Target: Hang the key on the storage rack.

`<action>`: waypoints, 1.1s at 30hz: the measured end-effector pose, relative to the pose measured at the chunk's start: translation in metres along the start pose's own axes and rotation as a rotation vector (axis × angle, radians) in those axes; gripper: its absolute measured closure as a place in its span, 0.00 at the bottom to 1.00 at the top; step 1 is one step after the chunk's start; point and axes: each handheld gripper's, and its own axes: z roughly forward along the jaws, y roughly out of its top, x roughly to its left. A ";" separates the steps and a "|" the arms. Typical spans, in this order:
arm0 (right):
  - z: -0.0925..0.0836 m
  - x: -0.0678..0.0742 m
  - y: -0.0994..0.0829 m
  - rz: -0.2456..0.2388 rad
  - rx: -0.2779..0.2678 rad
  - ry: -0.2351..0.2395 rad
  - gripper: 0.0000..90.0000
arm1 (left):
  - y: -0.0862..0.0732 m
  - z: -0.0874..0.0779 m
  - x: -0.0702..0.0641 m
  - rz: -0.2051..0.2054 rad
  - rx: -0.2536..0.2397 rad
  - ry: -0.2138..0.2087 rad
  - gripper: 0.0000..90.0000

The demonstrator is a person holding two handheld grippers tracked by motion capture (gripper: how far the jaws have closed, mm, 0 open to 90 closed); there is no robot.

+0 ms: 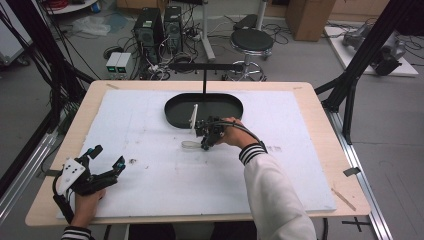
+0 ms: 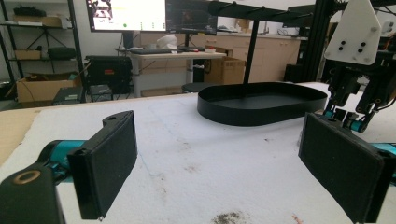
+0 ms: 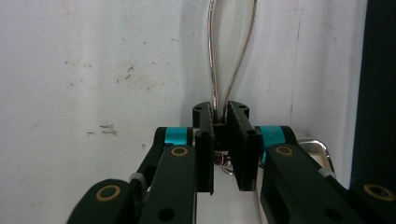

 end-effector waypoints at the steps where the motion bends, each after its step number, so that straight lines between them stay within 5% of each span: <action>1: -0.001 0.000 0.000 -0.002 -0.004 -0.004 0.90 | 0.000 0.000 0.000 0.000 0.000 0.000 0.13; 18: -0.026 0.003 -0.013 0.098 -0.154 -0.028 0.91 | 0.000 0.000 0.000 0.003 0.000 0.001 0.13; 26: -0.053 0.001 -0.031 0.204 -0.293 -0.092 0.91 | 0.000 0.000 0.000 0.006 0.003 0.001 0.13; 33: -0.077 -0.001 -0.047 0.303 -0.396 -0.197 0.91 | 0.000 0.000 -0.001 0.002 0.002 0.001 0.13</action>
